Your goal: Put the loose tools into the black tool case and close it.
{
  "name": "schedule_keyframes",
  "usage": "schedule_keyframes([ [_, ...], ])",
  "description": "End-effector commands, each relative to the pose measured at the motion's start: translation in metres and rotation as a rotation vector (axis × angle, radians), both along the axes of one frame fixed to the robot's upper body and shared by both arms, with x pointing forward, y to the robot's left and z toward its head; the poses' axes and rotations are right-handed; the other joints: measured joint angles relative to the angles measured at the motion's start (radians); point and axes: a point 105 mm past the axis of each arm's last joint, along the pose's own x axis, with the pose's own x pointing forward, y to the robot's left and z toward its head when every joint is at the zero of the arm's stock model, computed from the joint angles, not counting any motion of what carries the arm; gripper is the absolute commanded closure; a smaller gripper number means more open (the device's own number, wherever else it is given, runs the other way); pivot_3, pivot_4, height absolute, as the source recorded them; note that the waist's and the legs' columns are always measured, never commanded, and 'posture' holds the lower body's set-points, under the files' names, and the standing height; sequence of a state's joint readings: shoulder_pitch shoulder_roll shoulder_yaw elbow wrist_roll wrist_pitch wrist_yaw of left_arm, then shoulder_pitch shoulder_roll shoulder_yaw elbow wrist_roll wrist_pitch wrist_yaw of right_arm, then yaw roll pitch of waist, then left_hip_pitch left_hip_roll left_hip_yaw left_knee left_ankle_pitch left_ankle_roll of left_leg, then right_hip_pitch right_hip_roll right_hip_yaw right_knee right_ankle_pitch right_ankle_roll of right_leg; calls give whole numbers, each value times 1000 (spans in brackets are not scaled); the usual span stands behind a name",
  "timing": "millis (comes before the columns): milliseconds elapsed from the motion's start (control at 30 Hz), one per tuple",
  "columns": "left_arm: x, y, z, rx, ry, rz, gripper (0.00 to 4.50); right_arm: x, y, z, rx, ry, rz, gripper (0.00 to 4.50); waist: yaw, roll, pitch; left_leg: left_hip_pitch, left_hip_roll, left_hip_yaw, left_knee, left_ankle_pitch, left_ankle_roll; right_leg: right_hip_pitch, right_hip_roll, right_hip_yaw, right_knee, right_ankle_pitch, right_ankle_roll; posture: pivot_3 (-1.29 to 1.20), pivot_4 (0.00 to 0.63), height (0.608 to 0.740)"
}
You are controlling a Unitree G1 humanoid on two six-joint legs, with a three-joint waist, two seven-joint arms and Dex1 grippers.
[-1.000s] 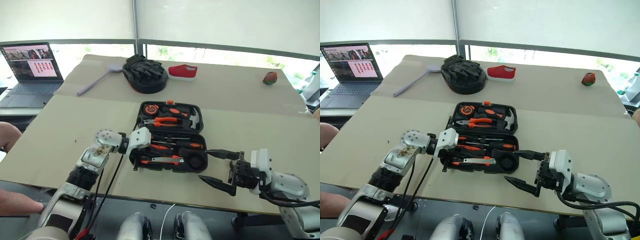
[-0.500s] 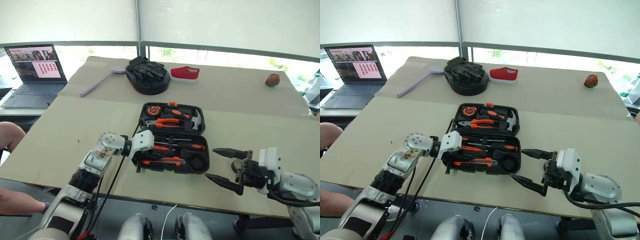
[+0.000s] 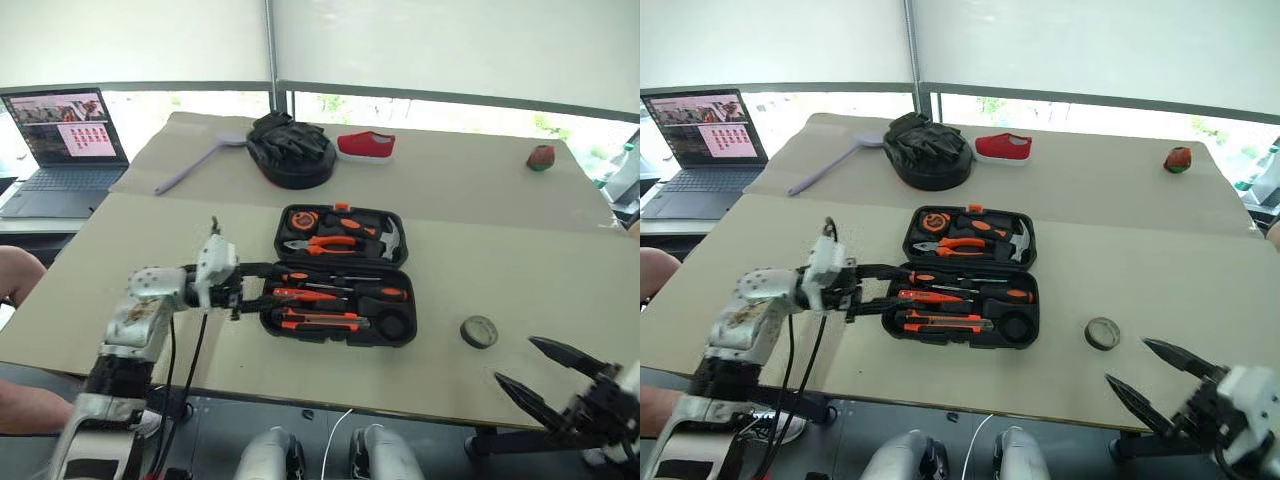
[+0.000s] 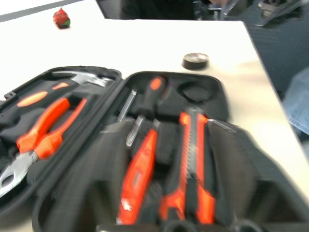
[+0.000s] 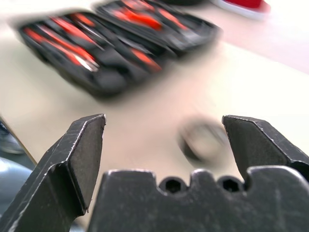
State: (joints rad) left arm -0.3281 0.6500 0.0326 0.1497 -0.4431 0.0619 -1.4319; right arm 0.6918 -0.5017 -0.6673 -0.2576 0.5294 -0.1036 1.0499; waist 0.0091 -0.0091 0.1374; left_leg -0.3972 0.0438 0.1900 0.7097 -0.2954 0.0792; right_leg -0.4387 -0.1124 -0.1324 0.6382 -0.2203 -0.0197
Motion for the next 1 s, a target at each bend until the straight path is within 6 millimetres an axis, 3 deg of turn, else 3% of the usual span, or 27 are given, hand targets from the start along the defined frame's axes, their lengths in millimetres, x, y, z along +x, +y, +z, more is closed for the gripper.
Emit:
schedule_keyframes([
  [33,-13,20,8,-65,-18,-8,162,-16,-11,-3,-98,5,-11,0,0,3,2,-1,0,0,0,1,-1,-1,0,0,0,-1,-2,0,150,740],
  [100,-20,27,3,-96,-16,6,26,-18,-13,-5,-109,5,-19,0,-3,4,3,0,0,0,0,2,-3,-2,0,1,0,-3,-5,0,150,740],
  [200,-24,23,4,-141,-48,15,26,0,-1,7,-151,-4,71,0,-3,6,4,2,0,0,0,0,-1,-1,-1,2,0,-3,-5,0,150,740],
  [333,-32,0,15,-187,-66,-73,26,30,15,22,-210,60,203,0,-1,7,6,2,0,0,0,0,-1,-1,-1,3,0,-3,-5,0,150,740],
  [533,-37,-34,28,-236,-82,-162,26,65,43,30,-296,265,354,0,6,7,7,-1,0,1,0,4,-7,-1,0,2,1,-2,-7,0,150,740],
  [700,-44,-47,28,-228,-85,-211,26,96,47,29,-382,308,343,0,5,4,9,-2,0,1,0,5,-7,-1,2,1,0,1,-1,0,150,740],
  [867,-52,-52,23,-202,-79,-252,26,103,39,12,-424,442,297,0,8,4,9,-5,0,1,0,10,3,-2,2,0,-3,1,0,0,150,740],
  [1000,-51,-55,25,-208,-88,-252,0,105,38,6,-456,479,311,910,6,4,9,-7,0,1,0,9,4,-2,2,-1,-7,3,3,0,150,740],
])
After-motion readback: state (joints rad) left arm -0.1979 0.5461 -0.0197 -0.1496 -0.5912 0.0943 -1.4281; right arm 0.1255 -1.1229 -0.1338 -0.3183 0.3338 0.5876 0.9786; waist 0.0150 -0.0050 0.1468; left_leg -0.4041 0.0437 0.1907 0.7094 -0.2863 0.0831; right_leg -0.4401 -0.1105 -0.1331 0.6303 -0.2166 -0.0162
